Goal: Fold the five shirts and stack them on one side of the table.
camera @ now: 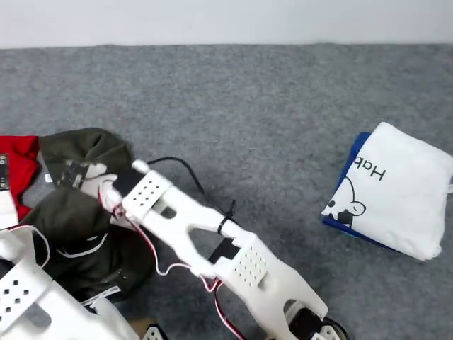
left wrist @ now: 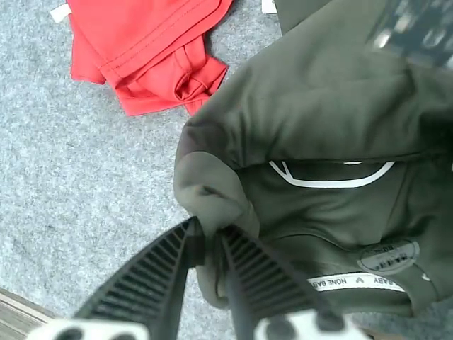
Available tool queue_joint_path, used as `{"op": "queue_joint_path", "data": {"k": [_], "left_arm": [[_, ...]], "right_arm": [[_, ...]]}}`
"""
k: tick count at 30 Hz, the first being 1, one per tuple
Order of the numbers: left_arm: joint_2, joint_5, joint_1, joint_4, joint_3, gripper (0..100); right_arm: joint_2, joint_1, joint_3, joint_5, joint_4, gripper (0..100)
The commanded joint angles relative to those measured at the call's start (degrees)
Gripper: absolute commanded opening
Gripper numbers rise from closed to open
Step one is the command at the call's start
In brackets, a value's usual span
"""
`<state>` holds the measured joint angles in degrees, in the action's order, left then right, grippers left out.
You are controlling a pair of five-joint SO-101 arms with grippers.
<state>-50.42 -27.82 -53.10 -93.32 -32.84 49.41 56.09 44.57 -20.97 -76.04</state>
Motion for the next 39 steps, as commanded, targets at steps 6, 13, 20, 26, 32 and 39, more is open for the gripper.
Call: {"op": "queue_joint_path", "data": {"k": [6, 13, 20, 26, 32, 39], "left_arm": [[-0.7, -0.62, 0.09, 1.32, 0.4, 0], [-0.62, -0.62, 1.85, 1.85, 0.13, 0], [-0.62, -0.53, 7.56, 1.85, 0.4, 0], [-0.62, -0.53, 8.26, 1.58, 0.13, 0], [-0.7, -0.53, 8.26, 1.49, 0.13, 0], [-0.7, -0.53, 8.26, 1.49, 0.13, 0]], "right_arm": [[-1.36, -9.54, 18.29, -3.08, -14.73, 1.0], [-1.19, -15.16, 21.1, -7.91, -26.24, 1.0], [-1.63, -18.24, 18.9, -9.58, -26.86, 1.0], [-2.42, -17.27, 14.07, -9.93, -27.03, 14.3], [-5.93, -15.69, 12.57, -7.47, -26.86, 27.6], [-0.31, -11.12, 11.96, -7.47, -25.27, 27.7]]}}
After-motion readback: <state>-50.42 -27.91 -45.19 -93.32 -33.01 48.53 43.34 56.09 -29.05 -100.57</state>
